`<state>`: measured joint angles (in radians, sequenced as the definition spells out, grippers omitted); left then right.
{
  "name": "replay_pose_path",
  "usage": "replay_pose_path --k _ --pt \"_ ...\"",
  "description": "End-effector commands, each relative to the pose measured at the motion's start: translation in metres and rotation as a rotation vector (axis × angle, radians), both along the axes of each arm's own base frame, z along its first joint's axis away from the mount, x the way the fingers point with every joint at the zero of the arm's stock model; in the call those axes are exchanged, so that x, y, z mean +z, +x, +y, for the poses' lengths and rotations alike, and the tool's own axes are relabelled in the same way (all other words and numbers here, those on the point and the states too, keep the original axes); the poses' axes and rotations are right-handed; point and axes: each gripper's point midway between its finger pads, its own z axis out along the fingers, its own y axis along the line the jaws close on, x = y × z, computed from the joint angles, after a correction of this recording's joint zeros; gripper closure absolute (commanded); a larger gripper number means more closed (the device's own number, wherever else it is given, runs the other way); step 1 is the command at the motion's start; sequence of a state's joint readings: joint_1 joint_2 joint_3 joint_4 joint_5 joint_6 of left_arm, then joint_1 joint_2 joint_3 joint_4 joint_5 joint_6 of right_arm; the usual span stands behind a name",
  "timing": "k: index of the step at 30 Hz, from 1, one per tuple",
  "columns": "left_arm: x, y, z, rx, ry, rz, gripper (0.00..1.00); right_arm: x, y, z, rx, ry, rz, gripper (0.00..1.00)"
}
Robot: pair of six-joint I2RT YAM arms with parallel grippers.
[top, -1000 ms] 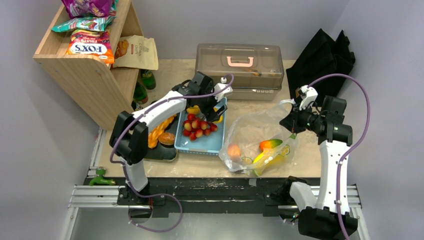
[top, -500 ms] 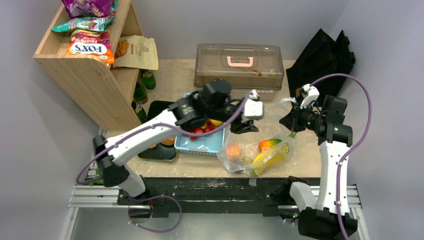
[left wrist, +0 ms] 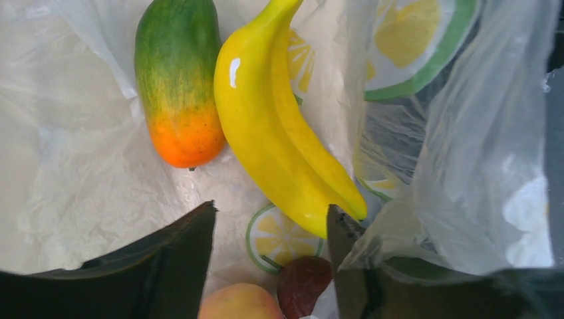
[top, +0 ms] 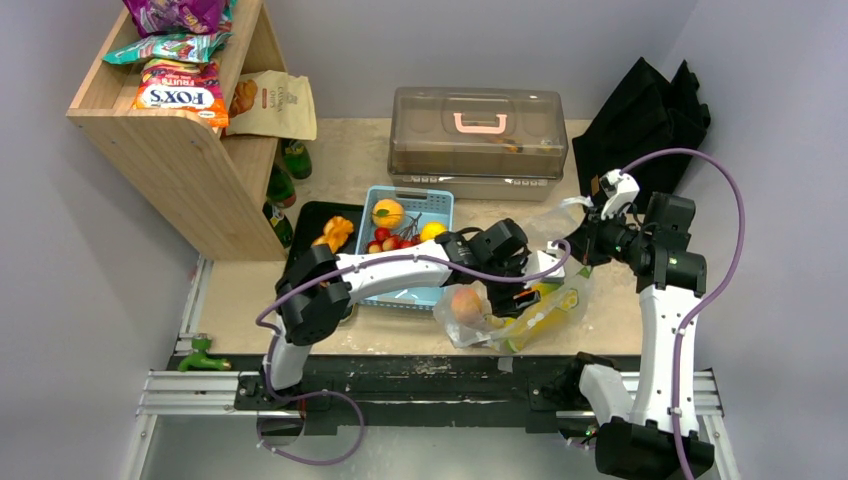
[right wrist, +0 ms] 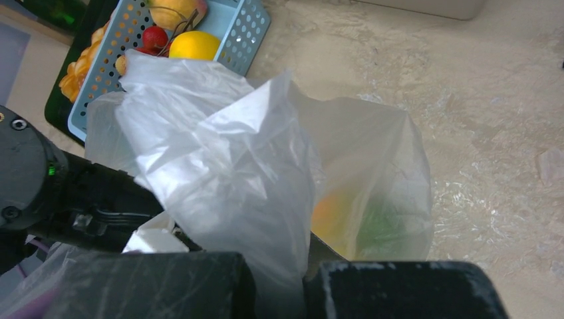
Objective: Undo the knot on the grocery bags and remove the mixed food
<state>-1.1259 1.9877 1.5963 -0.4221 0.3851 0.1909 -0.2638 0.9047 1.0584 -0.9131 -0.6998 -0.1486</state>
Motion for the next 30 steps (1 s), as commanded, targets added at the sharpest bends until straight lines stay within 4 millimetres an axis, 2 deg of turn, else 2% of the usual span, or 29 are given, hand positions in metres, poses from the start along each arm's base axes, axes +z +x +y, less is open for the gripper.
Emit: replay_pose_path --k 1,5,10,11,13,15,17,20,21,22,24,28,30 --pt "0.007 -0.005 -0.022 0.012 -0.082 0.060 0.34 0.019 0.001 0.003 0.016 0.004 -0.054 1.00" --pt "-0.012 -0.017 -0.031 0.010 -0.068 0.089 0.18 0.018 0.002 0.003 0.013 0.004 -0.046 1.00" --pt "-0.050 -0.003 -0.031 0.104 0.013 0.064 0.16 0.017 0.002 0.001 0.004 0.000 -0.042 1.00" --pt "-0.057 0.002 -0.028 0.125 0.033 0.044 0.17 0.017 0.002 0.001 0.002 -0.003 -0.043 1.00" --pt "-0.064 0.009 -0.023 0.138 0.056 0.006 0.26 0.017 0.002 0.000 -0.002 -0.008 -0.042 1.00" --pt "-0.060 0.015 -0.019 0.142 0.057 -0.016 0.45 0.017 0.001 -0.001 -0.003 -0.013 -0.040 1.00" --pt "-0.041 0.021 -0.014 0.159 0.019 -0.026 0.60 0.016 0.002 0.000 0.001 -0.012 -0.040 1.00" --pt "0.006 0.028 -0.008 0.189 -0.071 -0.041 0.77 0.017 0.002 0.002 0.023 -0.010 -0.049 1.00" --pt "0.023 0.030 -0.005 0.196 -0.100 -0.046 0.80 0.015 0.002 0.001 0.023 -0.014 -0.048 1.00" --pt "0.049 0.031 -0.001 0.206 -0.145 -0.058 0.83 0.015 0.002 0.000 0.021 -0.020 -0.047 1.00" --pt "0.081 0.032 0.007 0.224 -0.194 -0.066 0.88 0.013 0.002 -0.001 0.021 -0.031 -0.051 1.00" --pt "0.126 0.041 0.034 0.288 -0.235 -0.069 0.97 0.012 0.001 -0.002 0.023 -0.040 -0.056 1.00" --pt "0.150 0.047 0.052 0.315 -0.286 -0.032 0.99 0.013 0.000 -0.001 0.022 -0.039 -0.057 1.00"
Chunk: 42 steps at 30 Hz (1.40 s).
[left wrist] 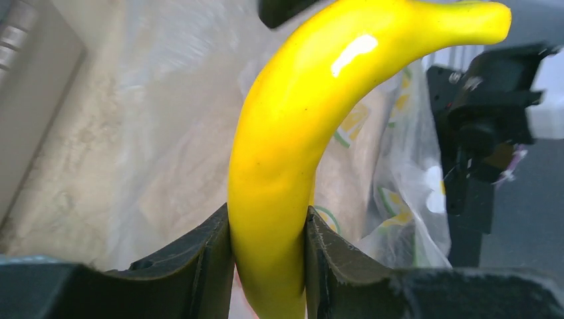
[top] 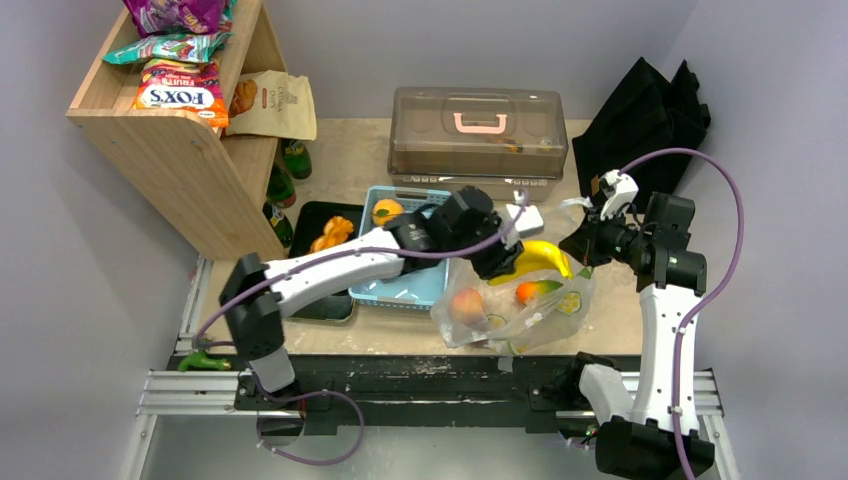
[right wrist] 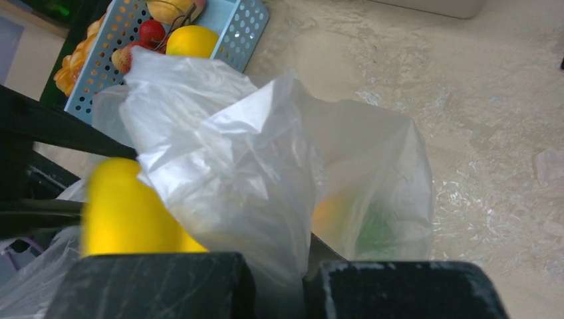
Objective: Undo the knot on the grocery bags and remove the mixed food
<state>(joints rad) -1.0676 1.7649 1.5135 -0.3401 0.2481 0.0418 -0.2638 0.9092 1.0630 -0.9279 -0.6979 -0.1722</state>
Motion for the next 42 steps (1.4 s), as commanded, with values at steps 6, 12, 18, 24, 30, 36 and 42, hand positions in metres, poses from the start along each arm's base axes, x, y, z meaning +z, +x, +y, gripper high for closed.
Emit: replay_pose_path --k 6,12,18,24,30,36,42 --pt "0.129 0.008 0.092 -0.014 -0.258 0.044 1.00 0.009 0.003 -0.004 -0.004 -0.041 -0.048 1.00" --pt "0.051 0.051 0.214 0.120 0.016 0.061 0.96 0.006 0.006 -0.006 -0.001 -0.049 -0.049 1.00" --pt "-0.038 0.057 0.285 0.127 0.264 0.121 0.88 0.002 0.009 -0.006 0.017 -0.048 -0.039 1.00" --pt "-0.049 0.084 0.284 0.161 0.312 0.118 0.31 0.000 0.011 -0.008 0.021 -0.056 -0.019 1.00" --pt "0.068 0.079 0.232 0.081 0.043 -0.092 0.00 0.006 0.008 -0.006 0.024 -0.055 -0.043 1.00" --pt "0.121 0.013 0.132 -0.225 -0.040 -0.221 0.09 0.009 0.006 0.000 0.038 -0.027 -0.050 1.00" --pt "0.072 -0.023 0.064 -0.448 0.049 -0.282 0.46 0.016 0.000 0.007 0.063 -0.003 -0.073 1.00"
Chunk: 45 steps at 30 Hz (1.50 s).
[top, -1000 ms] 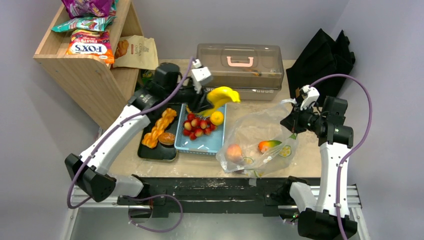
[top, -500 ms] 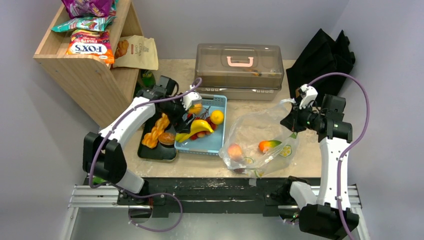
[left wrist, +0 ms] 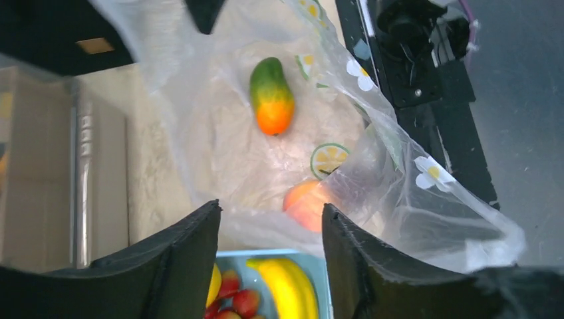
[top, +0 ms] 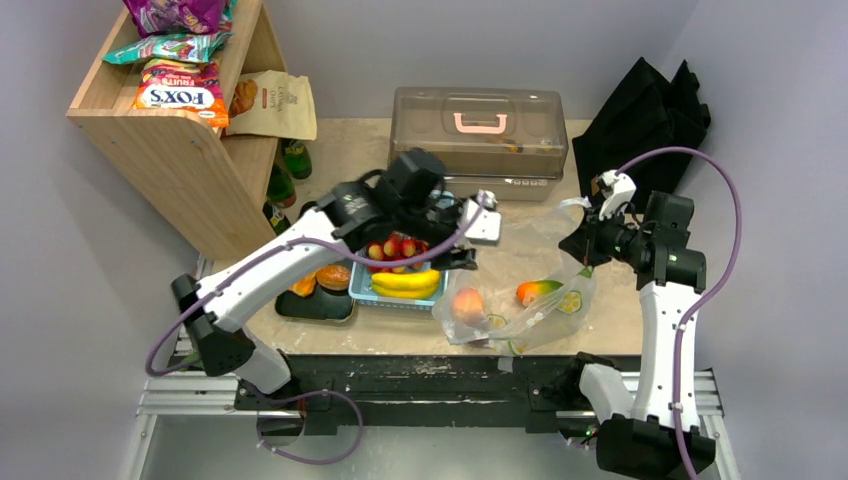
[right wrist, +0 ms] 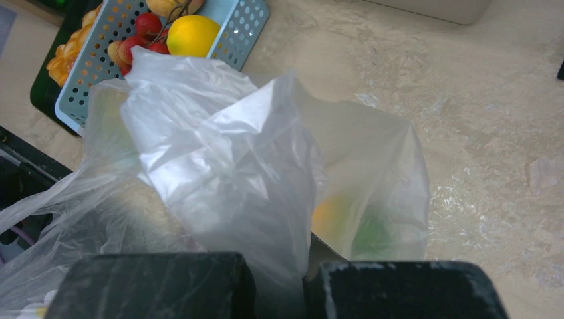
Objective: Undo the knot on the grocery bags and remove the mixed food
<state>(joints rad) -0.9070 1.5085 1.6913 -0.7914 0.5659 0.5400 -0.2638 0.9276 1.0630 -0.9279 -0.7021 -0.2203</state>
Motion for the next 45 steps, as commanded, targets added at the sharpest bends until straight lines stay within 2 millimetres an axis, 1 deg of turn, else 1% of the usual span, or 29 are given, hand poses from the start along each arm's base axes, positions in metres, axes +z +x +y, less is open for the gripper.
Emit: replay_pose_path --k 1,2,4,6,7,10,12,13,15,17,19,21,23,24,26,27,28,29,31,33,35,39,41,42,45 --pt "-0.061 -0.011 -0.039 -0.104 0.125 -0.056 0.49 0.021 -0.003 0.009 0.034 0.024 -0.069 1.00" --pt "-0.076 -0.013 -0.047 -0.122 0.165 -0.070 0.51 0.023 -0.004 0.010 0.040 0.027 -0.074 1.00" --pt "-0.100 -0.012 -0.062 -0.127 0.229 -0.082 0.52 0.025 -0.005 0.011 0.044 0.032 -0.077 1.00" --pt "-0.125 -0.004 -0.070 -0.096 0.297 -0.086 0.52 0.028 -0.006 0.011 0.044 0.032 -0.078 1.00" --pt "-0.144 -0.001 -0.070 -0.093 0.354 -0.087 0.53 0.030 -0.007 0.012 0.045 0.030 -0.082 1.00" --pt "-0.187 0.007 -0.057 -0.088 0.494 -0.122 0.53 0.035 -0.008 0.012 0.045 0.026 -0.098 1.00" --pt "-0.213 0.012 -0.045 -0.086 0.575 -0.150 0.47 0.037 -0.009 0.013 0.045 0.026 -0.108 1.00" --pt "-0.224 0.014 -0.039 -0.086 0.617 -0.161 0.42 0.038 -0.010 0.013 0.043 0.028 -0.109 1.00" --pt "-0.240 0.018 -0.026 -0.082 0.687 -0.180 0.29 0.039 -0.011 0.013 0.041 0.029 -0.111 1.00" --pt "-0.249 0.018 -0.017 -0.084 0.736 -0.180 0.18 0.039 -0.011 0.013 0.043 0.028 -0.110 1.00" --pt "-0.253 0.016 -0.012 -0.090 0.763 -0.169 0.07 0.038 -0.010 0.013 0.043 0.028 -0.110 1.00" --pt "-0.259 0.016 -0.008 -0.090 0.788 -0.157 0.02 0.037 -0.010 0.012 0.038 0.023 -0.105 1.00" --pt "-0.271 0.018 -0.004 -0.086 0.831 -0.154 0.00 0.035 -0.010 0.011 0.035 0.020 -0.100 1.00" --pt "-0.281 0.020 -0.001 -0.080 0.862 -0.153 0.00 0.034 -0.010 0.011 0.033 0.018 -0.097 1.00" --pt "-0.290 0.022 0.000 -0.069 0.891 -0.148 0.00 0.032 -0.009 0.009 0.028 0.012 -0.093 1.00" --pt "-0.294 0.022 0.001 -0.071 0.899 -0.145 0.00 0.031 -0.009 0.009 0.028 0.008 -0.091 1.00" --pt "-0.297 0.022 0.000 -0.071 0.905 -0.141 0.04 0.030 -0.008 0.008 0.027 0.005 -0.089 1.00" --pt "-0.298 0.022 -0.002 -0.069 0.900 -0.133 0.08 0.029 -0.008 0.007 0.025 0.002 -0.086 1.00" --pt "-0.291 0.021 -0.008 -0.065 0.875 -0.123 0.20 0.028 -0.008 0.007 0.026 -0.002 -0.084 1.00" --pt "-0.271 0.019 -0.021 -0.063 0.805 -0.110 0.35 0.026 -0.008 0.006 0.027 -0.005 -0.082 1.00" --pt "-0.242 0.014 -0.036 -0.060 0.698 -0.097 0.47 0.025 -0.007 0.006 0.026 -0.006 -0.080 1.00" --pt "-0.173 -0.002 -0.066 -0.082 0.443 -0.072 0.59 0.021 -0.005 0.005 0.026 -0.009 -0.077 1.00" --pt "-0.142 -0.005 -0.077 -0.076 0.322 -0.082 0.64 0.020 -0.003 0.004 0.027 -0.010 -0.077 1.00" --pt "-0.129 -0.007 -0.081 -0.073 0.275 -0.082 0.65 0.020 -0.003 0.004 0.028 -0.010 -0.077 1.00" --pt "-0.100 -0.010 -0.088 -0.060 0.159 -0.091 0.67 0.018 -0.002 0.004 0.027 -0.013 -0.077 1.00"
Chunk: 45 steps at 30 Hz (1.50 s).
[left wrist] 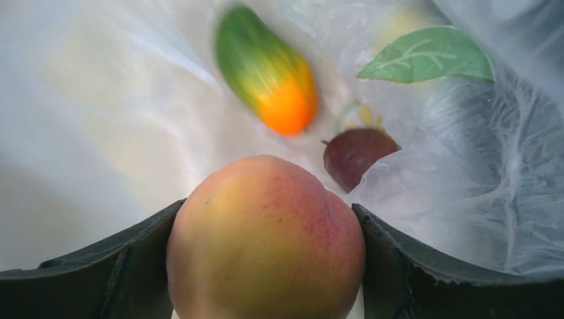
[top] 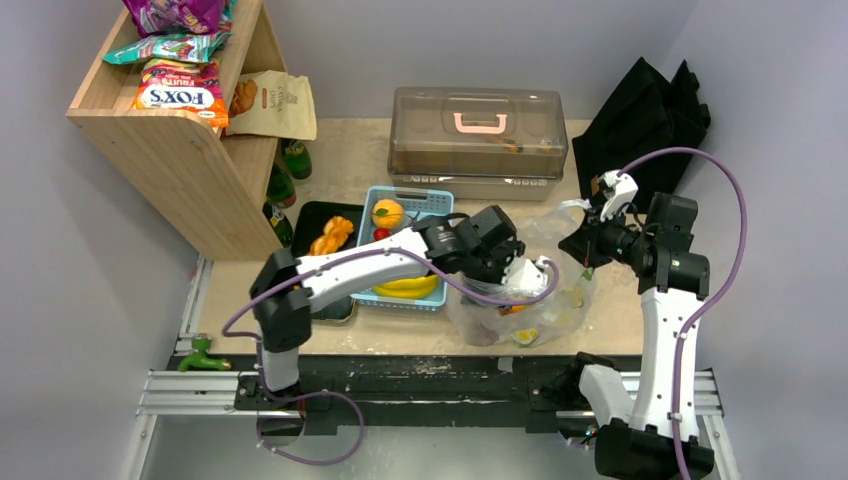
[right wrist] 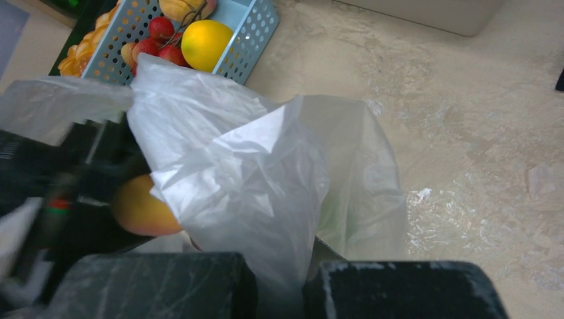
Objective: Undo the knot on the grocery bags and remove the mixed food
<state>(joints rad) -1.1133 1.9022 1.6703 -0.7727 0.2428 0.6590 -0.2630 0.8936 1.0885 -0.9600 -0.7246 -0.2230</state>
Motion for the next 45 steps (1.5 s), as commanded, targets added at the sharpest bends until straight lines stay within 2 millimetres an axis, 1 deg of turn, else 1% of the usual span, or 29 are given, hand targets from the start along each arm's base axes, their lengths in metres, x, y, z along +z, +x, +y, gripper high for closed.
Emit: replay_pose_path --k 1,3,4,6,8,10,11,12,14,15,17,19,21,23,24,26,28,30,31,32,33,34,35,36,38,40,42,44,45 --pt "0.090 -0.011 -0.031 -0.012 -0.336 -0.004 0.68 0.004 0.007 -0.002 0.011 -0.017 -0.046 1.00" --pt "0.107 -0.011 -0.034 0.006 -0.411 -0.006 0.68 0.003 0.007 -0.001 0.014 -0.016 -0.048 1.00" --pt "0.121 -0.012 -0.035 0.019 -0.458 -0.007 0.68 0.002 0.007 -0.001 0.015 -0.015 -0.047 1.00" --pt "0.140 -0.012 -0.038 0.051 -0.546 0.002 0.65 0.001 0.006 -0.001 0.015 -0.015 -0.047 1.00" --pt "0.153 -0.005 -0.042 0.095 -0.612 -0.016 0.63 -0.001 0.006 -0.001 0.017 -0.014 -0.045 1.00" --pt "0.149 0.009 -0.047 0.145 -0.615 -0.059 0.63 -0.001 0.007 -0.001 0.017 -0.014 -0.044 1.00" --pt "0.143 0.020 -0.048 0.178 -0.594 -0.094 0.64 0.000 0.007 -0.001 0.019 -0.012 -0.047 1.00" --pt "0.136 0.031 -0.049 0.216 -0.571 -0.132 0.67 0.001 0.008 0.000 0.022 -0.011 -0.051 1.00" --pt "0.134 0.049 -0.048 0.289 -0.561 -0.156 0.75 0.005 0.010 0.000 0.023 -0.010 -0.060 1.00" --pt "0.140 0.054 -0.045 0.320 -0.593 -0.124 0.75 0.005 0.011 -0.001 0.021 -0.014 -0.060 1.00" --pt "0.166 0.058 -0.040 0.363 -0.707 -0.038 0.75 0.007 0.010 -0.002 0.023 -0.025 -0.066 1.00" --pt "0.194 0.054 -0.038 0.362 -0.812 0.002 0.71 0.008 0.008 -0.002 0.023 -0.031 -0.073 1.00" --pt "0.206 0.050 -0.041 0.371 -0.850 0.044 0.67 0.008 0.007 -0.001 0.029 -0.029 -0.076 1.00" --pt "0.198 0.057 -0.042 0.452 -0.808 0.078 0.69 0.007 0.006 0.000 0.031 -0.028 -0.078 1.00" --pt "0.190 0.066 -0.040 0.523 -0.773 0.060 0.71 0.008 0.006 0.000 0.032 -0.027 -0.079 1.00" --pt "0.171 0.085 -0.031 0.682 -0.716 0.019 0.73 0.010 0.007 -0.001 0.028 -0.032 -0.084 1.00" --pt "0.162 0.097 -0.018 0.829 -0.721 0.045 0.72 0.013 0.007 -0.002 0.024 -0.039 -0.095 1.00" --pt "0.166 0.093 -0.014 0.856 -0.763 0.145 0.68 0.015 0.007 -0.004 0.014 -0.049 -0.103 1.00" --pt "0.171 0.085 -0.017 0.820 -0.808 0.216 0.66 0.014 0.006 -0.005 0.004 -0.055 -0.097 1.00" --pt "0.182 0.080 -0.017 0.802 -0.854 0.260 0.64 0.013 0.005 -0.006 -0.001 -0.060 -0.094 1.00" --pt "0.189 0.072 -0.020 0.767 -0.889 0.306 0.62 0.012 0.004 -0.005 -0.007 -0.056 -0.091 1.00" --pt "0.197 0.062 -0.024 0.718 -0.916 0.355 0.62 0.010 0.003 -0.005 -0.010 -0.054 -0.089 1.00" --pt "0.200 0.054 -0.026 0.697 -0.918 0.401 0.61 0.009 0.001 -0.005 -0.014 -0.052 -0.086 1.00" --pt "0.205 0.049 -0.029 0.689 -0.925 0.445 0.61 0.009 -0.001 -0.005 -0.017 -0.056 -0.096 1.00" --pt "0.214 0.042 -0.033 0.668 -0.929 0.545 0.63 0.010 -0.001 -0.007 -0.037 -0.065 -0.115 1.00" --pt "0.229 0.041 -0.035 0.637 -0.969 0.622 0.65 0.011 -0.002 -0.008 -0.047 -0.074 -0.130 1.00" --pt "0.240 0.035 -0.035 0.552 -0.977 0.585 0.65 0.012 -0.002 -0.010 -0.063 -0.085 -0.145 1.00" --pt "0.245 0.025 -0.035 0.435 -0.970 0.439 0.64 0.011 -0.003 -0.013 -0.079 -0.098 -0.150 1.00" --pt "0.249 0.026 -0.032 0.402 -0.983 0.363 0.64 0.010 -0.004 -0.014 -0.083 -0.106 -0.150 1.00"
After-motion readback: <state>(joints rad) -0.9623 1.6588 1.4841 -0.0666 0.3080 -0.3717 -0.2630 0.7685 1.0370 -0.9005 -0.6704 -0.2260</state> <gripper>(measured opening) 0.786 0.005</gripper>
